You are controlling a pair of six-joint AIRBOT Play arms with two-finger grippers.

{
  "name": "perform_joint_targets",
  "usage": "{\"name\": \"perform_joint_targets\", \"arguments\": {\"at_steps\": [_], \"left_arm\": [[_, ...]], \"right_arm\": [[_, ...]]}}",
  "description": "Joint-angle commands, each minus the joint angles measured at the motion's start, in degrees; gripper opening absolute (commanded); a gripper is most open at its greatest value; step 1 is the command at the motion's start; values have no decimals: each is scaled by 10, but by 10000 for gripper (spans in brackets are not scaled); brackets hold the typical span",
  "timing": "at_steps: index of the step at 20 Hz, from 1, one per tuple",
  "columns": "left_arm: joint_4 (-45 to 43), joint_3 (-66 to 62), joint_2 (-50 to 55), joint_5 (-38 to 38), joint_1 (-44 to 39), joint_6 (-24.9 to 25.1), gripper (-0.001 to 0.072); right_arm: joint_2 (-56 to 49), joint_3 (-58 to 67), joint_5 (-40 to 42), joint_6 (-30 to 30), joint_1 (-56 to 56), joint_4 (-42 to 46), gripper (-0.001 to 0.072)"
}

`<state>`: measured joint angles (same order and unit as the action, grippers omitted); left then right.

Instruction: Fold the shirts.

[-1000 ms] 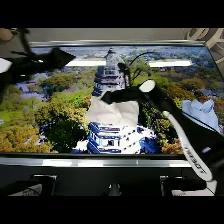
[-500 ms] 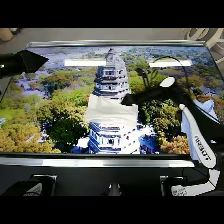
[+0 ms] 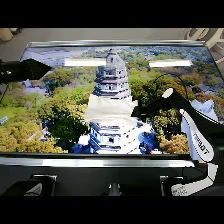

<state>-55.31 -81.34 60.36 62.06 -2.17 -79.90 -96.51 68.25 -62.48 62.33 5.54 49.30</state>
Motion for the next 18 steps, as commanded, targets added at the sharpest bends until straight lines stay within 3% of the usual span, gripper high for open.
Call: {"name": "perform_joint_targets", "arguments": {"at_steps": [1, 4, 5, 8, 11, 18], "left_arm": [[-3, 4, 0, -1, -11, 0, 27], [-14, 4, 0, -1, -11, 4, 26], [-24, 4, 0, -1, -11, 7, 26], [-51, 4, 0, -1, -11, 21, 27], [-59, 4, 0, -1, -11, 33, 27], [-58, 4, 0, -1, -11, 37, 27]], "right_arm": [[-13, -6, 63, -3, 29, -64, 54], [11, 36, 14, -120, -10, -118, 23], [31, 66, -15, -127, -38, -112, 22], [108, 148, -62, -93, -152, -98, 23], [173, 200, -82, -51, -270, -28, 23], [245, 211, -204, -19, -494, 13, 24]]}}
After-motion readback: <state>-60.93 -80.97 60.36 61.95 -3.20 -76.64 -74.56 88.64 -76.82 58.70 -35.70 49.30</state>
